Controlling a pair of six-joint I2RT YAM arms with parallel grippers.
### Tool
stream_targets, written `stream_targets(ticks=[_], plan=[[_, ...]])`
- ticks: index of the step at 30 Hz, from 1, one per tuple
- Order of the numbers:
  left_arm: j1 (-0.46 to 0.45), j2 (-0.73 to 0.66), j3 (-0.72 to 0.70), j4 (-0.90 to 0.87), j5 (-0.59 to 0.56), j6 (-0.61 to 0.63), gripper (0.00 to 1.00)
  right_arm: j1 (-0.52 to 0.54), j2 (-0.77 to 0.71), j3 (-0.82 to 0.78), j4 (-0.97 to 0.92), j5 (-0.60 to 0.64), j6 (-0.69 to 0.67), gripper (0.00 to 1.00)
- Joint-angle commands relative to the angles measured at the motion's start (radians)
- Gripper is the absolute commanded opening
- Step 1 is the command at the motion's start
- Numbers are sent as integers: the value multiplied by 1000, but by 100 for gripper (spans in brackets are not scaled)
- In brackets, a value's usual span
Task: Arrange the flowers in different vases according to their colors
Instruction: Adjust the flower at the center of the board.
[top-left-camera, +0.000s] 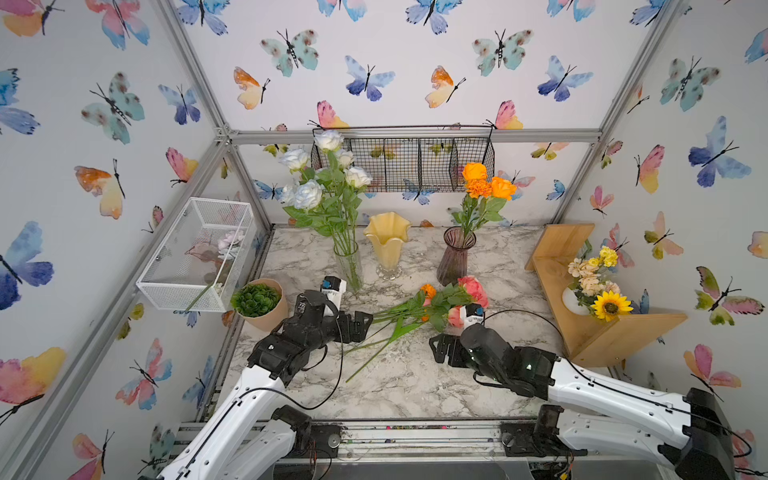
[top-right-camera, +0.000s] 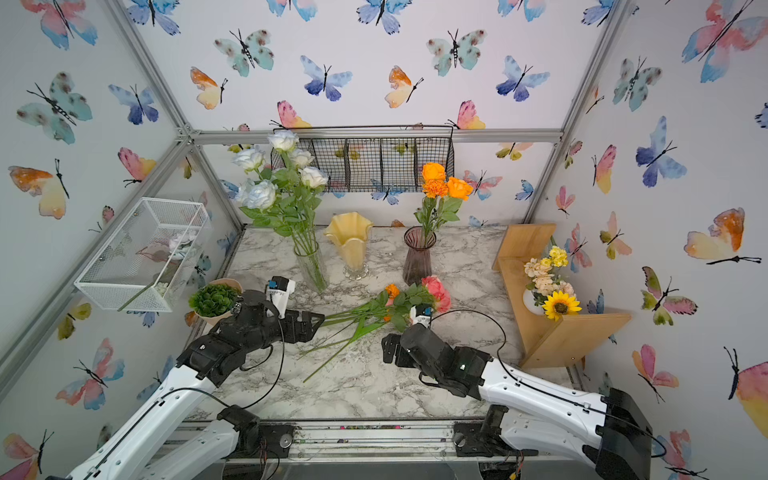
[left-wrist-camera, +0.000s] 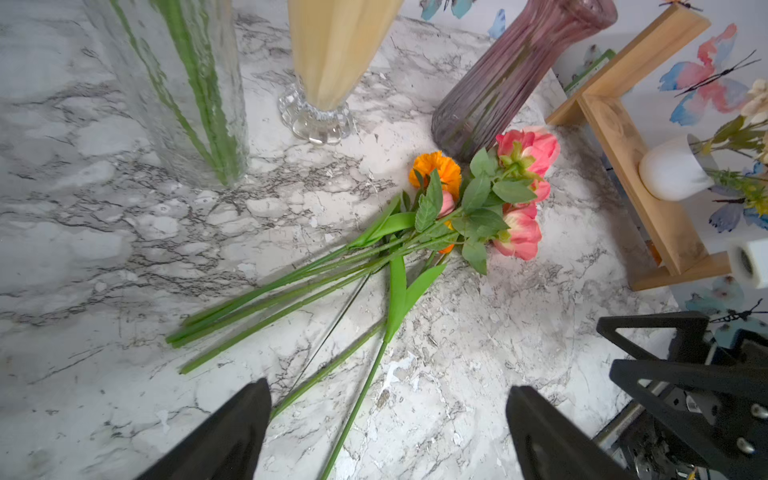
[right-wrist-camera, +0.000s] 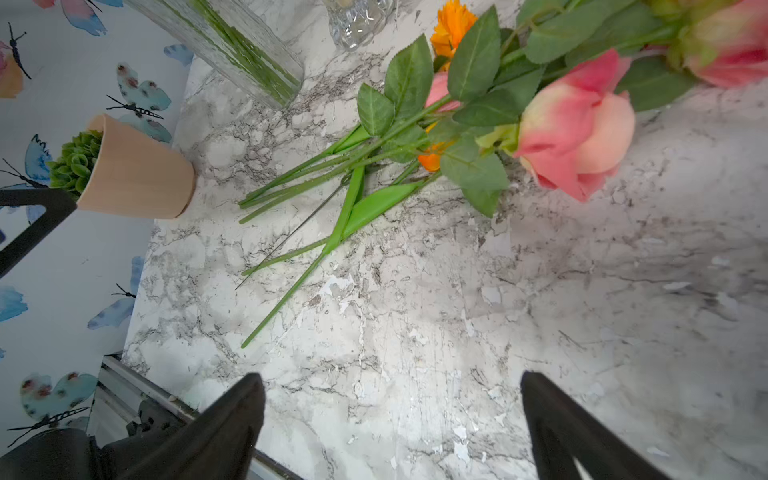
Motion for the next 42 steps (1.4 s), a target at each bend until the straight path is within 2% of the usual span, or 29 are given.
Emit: stream_targets(ticks=[1,6,10,13,18,23,27,33,42], plan=[[-75,31,14,-28,-87,-19,95,46,-58,-78,92,135,76,99],[-214,136,51,-33,-209,-32,95,80,-178,-210,163,175,123,98],[-304,322,126,-10,-238,-25,91,80,-240,-291,215,169,164,98],[-309,474,206,-9,-217,4,82,80,-282,-293,165,191,188,98],[-310,675,338,17,-213,74,75,80,-399,-332,67,261,281,98],[-308,835,472,28,-214,128,65,80,-548,-428,99,302,319,99],[-307,933,555,36,-219,164,56,80,-612,-466,112,322,330,98],[-306,1043,666,43,-206,215,39,79,-586,-472,133,356,331,98],[-296,1103,716,48,-214,282,36,80,-527,-462,145,371,339,98]])
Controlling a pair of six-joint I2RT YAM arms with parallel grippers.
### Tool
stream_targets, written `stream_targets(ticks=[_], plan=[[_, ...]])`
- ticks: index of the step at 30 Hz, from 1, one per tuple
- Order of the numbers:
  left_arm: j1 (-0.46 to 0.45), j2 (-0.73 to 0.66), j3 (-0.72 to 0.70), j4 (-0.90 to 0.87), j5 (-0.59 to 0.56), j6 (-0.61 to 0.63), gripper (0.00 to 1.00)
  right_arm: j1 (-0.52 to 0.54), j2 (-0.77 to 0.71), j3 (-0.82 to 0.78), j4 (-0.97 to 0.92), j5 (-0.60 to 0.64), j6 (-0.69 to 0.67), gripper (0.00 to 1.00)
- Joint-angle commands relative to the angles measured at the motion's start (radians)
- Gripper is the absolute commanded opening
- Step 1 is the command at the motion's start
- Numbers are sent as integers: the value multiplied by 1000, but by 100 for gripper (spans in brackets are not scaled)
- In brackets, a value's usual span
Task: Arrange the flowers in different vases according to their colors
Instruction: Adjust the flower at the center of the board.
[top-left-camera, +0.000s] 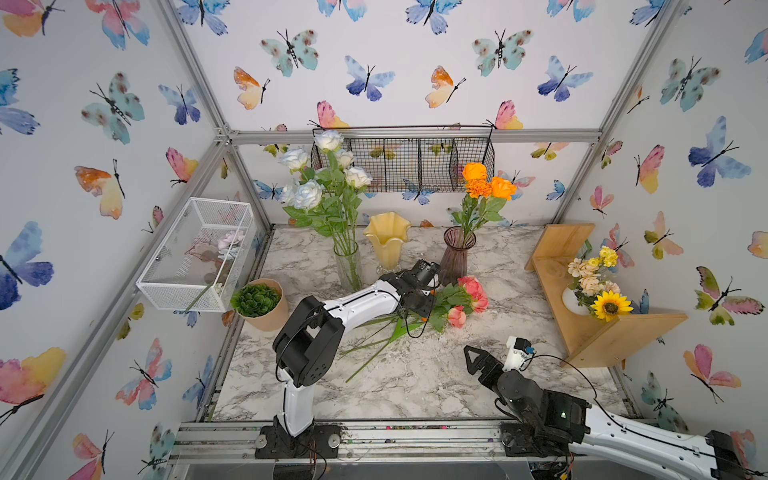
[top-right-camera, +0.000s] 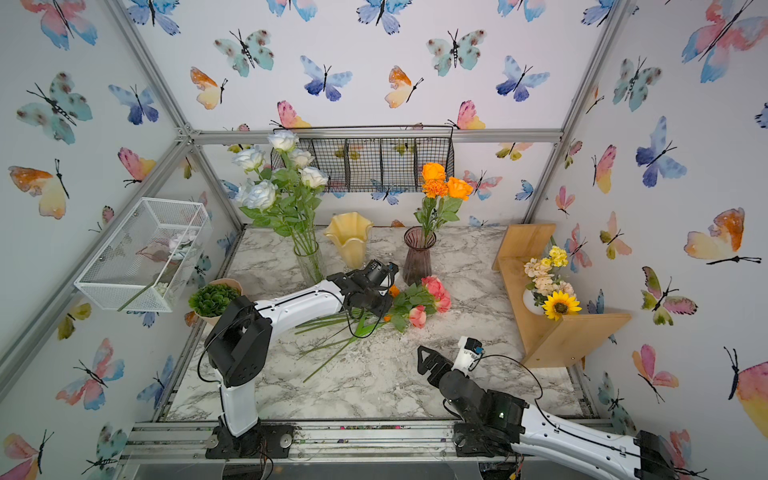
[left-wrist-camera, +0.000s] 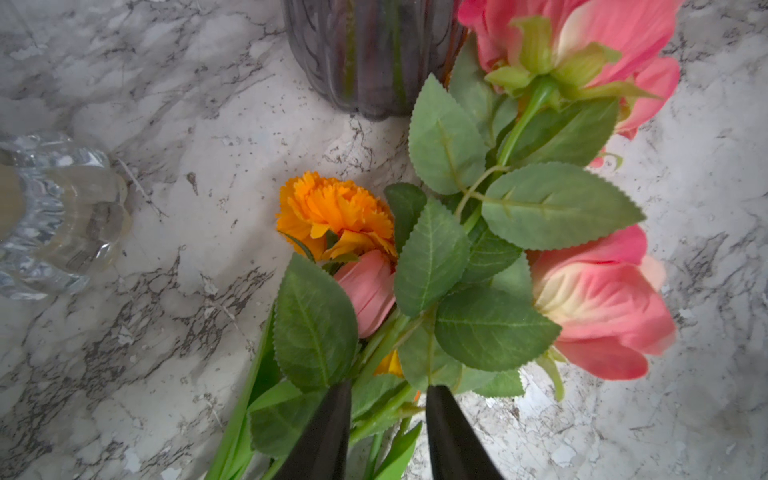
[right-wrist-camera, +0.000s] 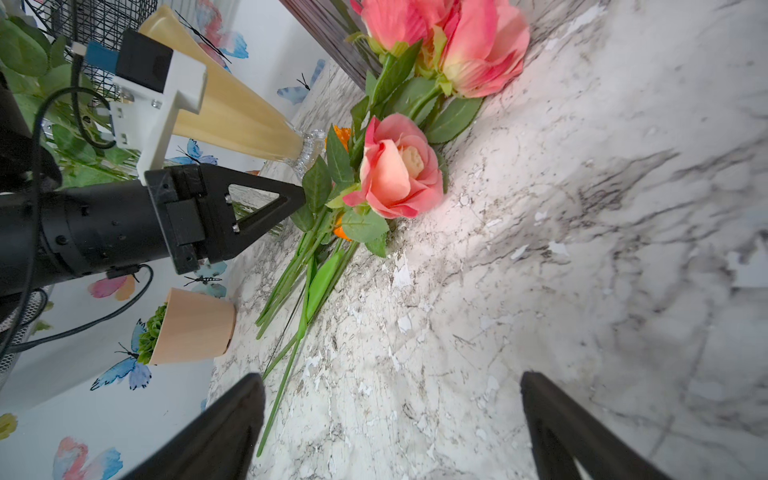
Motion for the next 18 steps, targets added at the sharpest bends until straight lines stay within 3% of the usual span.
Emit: stream_targets(ticks=[1,6,18], plan=[[9,16,15,-6,-21,47,37,3,-2,7,12,48,9,98],[9,27,-6,-1,7,57,41,3,-34,-11,14,58,17,98],[14,63,10,-4,-53,92,45,3,-36,-21,26,56,20,98]])
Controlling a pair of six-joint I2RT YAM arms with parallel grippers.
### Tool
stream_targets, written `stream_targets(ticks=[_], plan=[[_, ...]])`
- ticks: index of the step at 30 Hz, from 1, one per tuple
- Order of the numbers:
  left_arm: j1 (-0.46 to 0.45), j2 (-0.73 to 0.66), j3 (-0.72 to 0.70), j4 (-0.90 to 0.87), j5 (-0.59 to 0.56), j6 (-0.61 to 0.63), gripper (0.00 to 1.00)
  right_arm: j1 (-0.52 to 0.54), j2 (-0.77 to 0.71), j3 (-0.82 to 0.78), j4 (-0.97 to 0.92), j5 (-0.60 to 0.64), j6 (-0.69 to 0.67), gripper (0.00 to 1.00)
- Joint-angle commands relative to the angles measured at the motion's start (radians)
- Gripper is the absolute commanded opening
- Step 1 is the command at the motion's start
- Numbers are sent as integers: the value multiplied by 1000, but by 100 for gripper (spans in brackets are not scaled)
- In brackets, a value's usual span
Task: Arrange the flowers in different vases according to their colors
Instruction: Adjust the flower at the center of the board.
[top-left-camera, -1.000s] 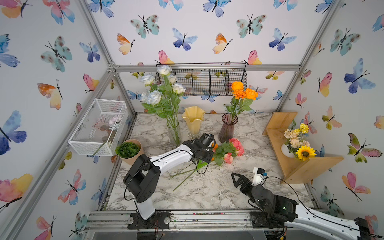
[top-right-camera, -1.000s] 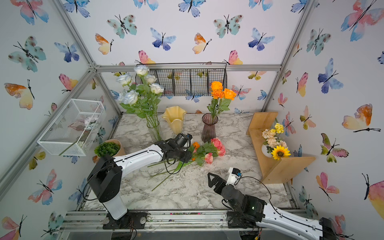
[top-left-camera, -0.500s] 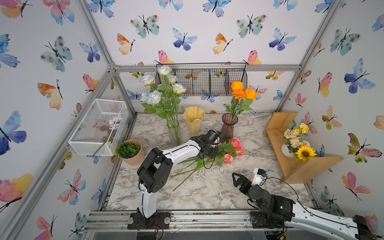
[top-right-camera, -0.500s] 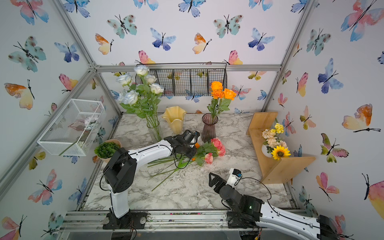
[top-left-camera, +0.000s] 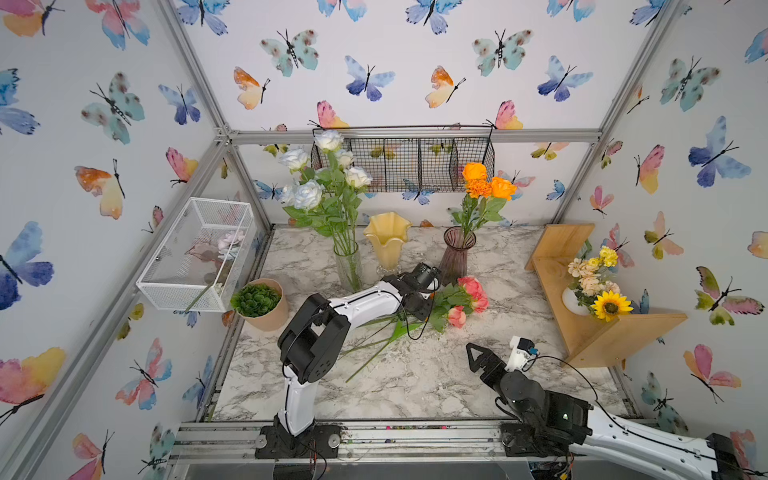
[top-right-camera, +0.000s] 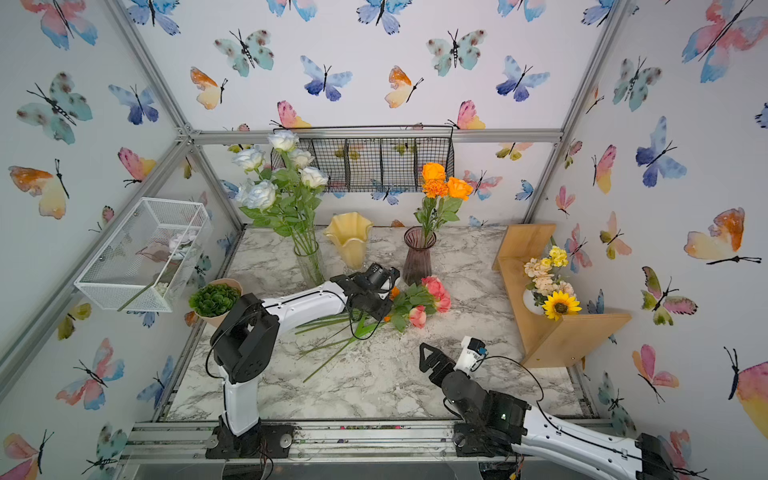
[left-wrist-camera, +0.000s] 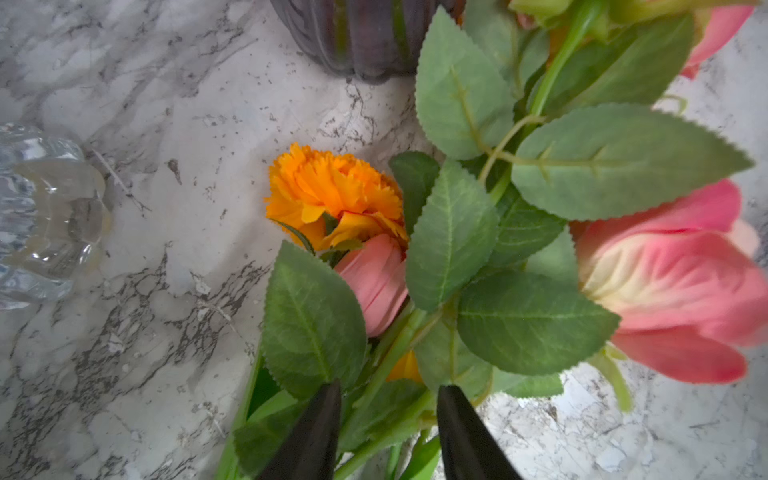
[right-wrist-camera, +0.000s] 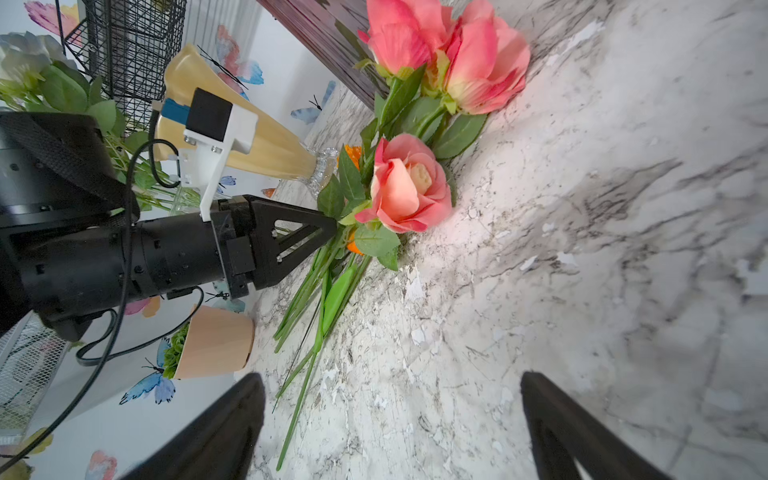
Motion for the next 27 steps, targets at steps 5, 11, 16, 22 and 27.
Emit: stream_targets(ticks=[5,11,16,22,27], plan=[[9,69,46,-21,-58,53,44,3,14,-8,13,29,3,99],[17,95,68,-24,-52,59,42,3,7,-11,16,33,5,98],[17,120,90,-24,-48,60,38,3,4,-13,14,34,6,98],[16,126,91,-23,-36,63,28,3,-1,-17,12,40,13,98],[16,126,87,-19,-27,73,25,3,-11,-22,6,43,19,98]])
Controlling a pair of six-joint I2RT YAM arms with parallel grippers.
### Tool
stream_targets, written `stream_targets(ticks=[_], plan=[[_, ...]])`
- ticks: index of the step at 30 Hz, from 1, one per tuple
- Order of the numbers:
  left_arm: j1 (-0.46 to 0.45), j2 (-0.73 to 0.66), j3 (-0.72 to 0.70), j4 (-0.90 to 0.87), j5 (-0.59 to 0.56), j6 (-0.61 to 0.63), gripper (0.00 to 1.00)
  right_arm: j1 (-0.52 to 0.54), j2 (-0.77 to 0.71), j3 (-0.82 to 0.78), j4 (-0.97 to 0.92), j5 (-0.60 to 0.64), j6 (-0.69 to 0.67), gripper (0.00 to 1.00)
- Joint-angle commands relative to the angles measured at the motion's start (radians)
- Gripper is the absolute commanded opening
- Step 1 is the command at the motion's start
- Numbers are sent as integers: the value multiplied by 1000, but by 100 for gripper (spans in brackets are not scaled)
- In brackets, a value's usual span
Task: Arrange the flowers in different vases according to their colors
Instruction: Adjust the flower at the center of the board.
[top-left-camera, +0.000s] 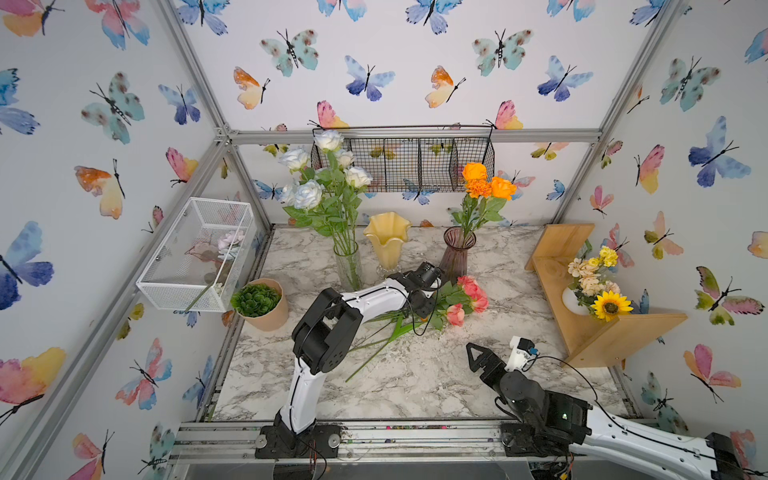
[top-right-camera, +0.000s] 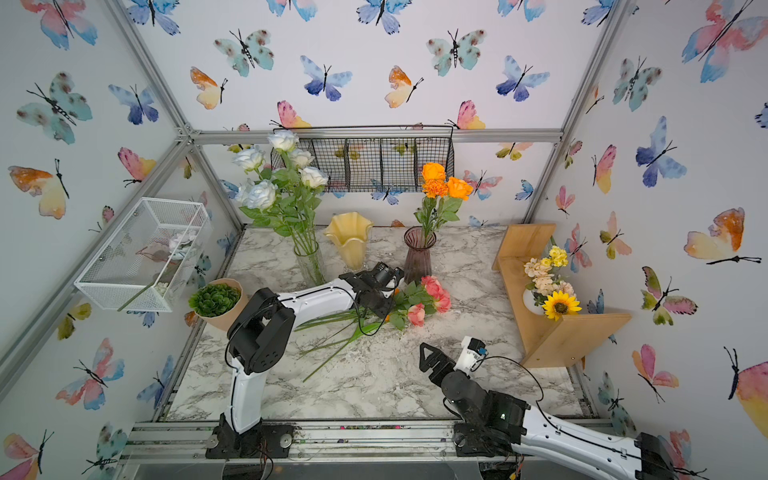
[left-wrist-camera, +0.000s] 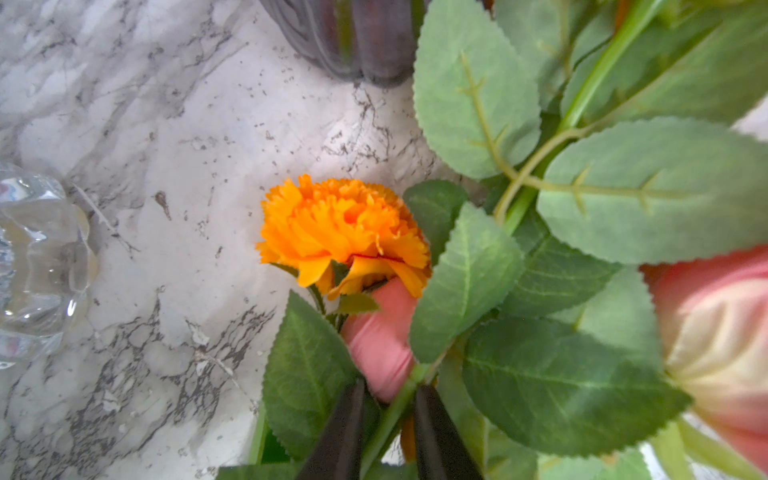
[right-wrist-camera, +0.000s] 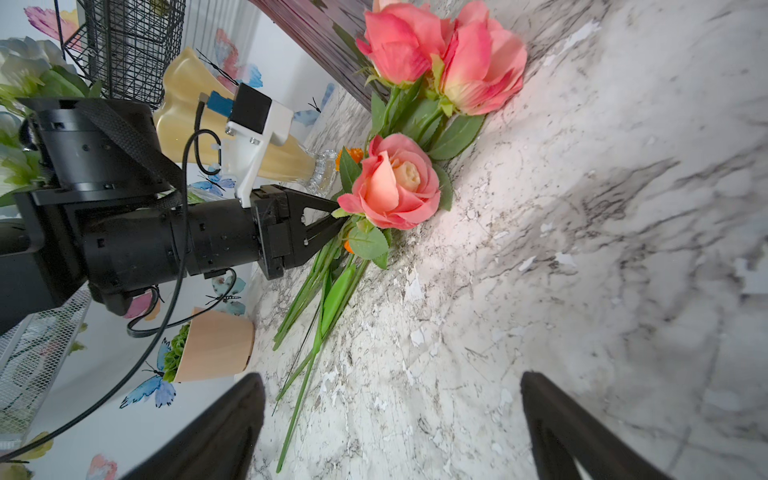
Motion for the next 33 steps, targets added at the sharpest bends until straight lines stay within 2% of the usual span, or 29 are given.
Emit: stream_targets(ticks=[1,6,12,23,33], plan=[[5,18,5,-18,5,17,26,3,-14,-17,-2,38,10,98],[-2,29,7,-18,4,22,36,3,-28,-23,-12,41,19,98],[-16,47,15,-19,4,24,36,3,-44,-28,-18,44,27,98],[-26,38,18,-19,-7,27,13,3,-47,-29,-23,45,32,98],[-41,-20,40,-14,-47,65,3,3,-66,-35,-33,47,41,98]])
